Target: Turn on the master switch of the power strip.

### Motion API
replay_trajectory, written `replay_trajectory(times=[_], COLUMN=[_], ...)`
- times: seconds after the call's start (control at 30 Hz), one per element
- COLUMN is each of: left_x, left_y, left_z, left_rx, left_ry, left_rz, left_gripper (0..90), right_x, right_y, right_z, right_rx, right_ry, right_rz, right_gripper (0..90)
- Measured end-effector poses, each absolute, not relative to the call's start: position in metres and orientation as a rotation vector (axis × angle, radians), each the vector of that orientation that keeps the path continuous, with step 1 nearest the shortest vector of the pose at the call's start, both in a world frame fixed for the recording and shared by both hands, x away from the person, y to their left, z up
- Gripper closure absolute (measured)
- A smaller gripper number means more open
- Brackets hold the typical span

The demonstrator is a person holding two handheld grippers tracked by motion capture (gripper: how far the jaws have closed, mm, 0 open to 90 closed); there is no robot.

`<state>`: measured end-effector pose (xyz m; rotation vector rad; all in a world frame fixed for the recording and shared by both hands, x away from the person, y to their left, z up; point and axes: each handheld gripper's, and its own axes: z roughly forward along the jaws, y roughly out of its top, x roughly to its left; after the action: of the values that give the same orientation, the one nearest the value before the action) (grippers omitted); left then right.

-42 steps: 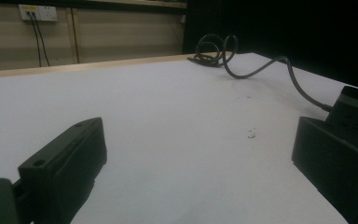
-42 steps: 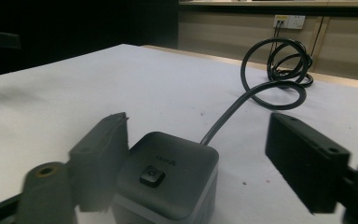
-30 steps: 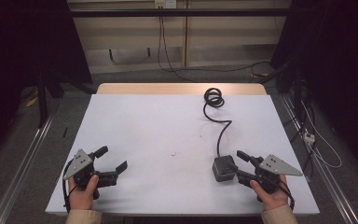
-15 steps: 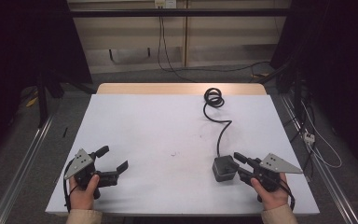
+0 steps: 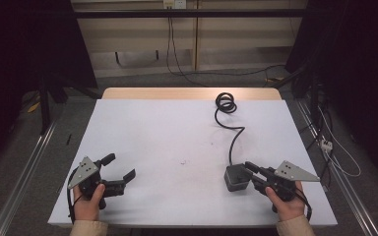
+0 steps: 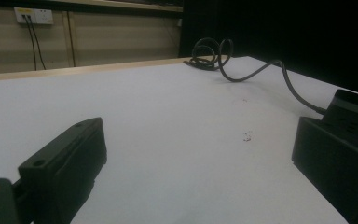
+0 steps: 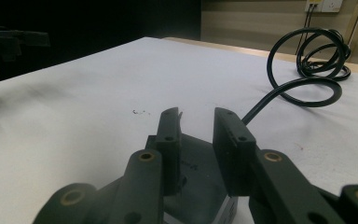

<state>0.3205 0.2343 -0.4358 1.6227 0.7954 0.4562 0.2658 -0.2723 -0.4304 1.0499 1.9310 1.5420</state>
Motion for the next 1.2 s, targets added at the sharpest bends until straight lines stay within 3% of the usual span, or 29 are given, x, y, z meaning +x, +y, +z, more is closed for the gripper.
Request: replay_trajectory(times=[1.0,1.2], left_x=[0.3224,0.3227], left_y=[0.2321,0.2320], left_z=[-0.4367,-0.4368], left_rx=[1.629,1.628], left_ry=[0.795,0.795], left_rz=[0.453,0.453], left_gripper=[2.7,2.7], right_x=[0.2649,0.2645], right_y=[-0.2720,-0.2714], right_z=[-0.4300,-0.4298], right_rx=[1.021,1.036], right_ry=[2.017,2.035], right_rz=[1.550,1.561], right_gripper=[90.0,90.0])
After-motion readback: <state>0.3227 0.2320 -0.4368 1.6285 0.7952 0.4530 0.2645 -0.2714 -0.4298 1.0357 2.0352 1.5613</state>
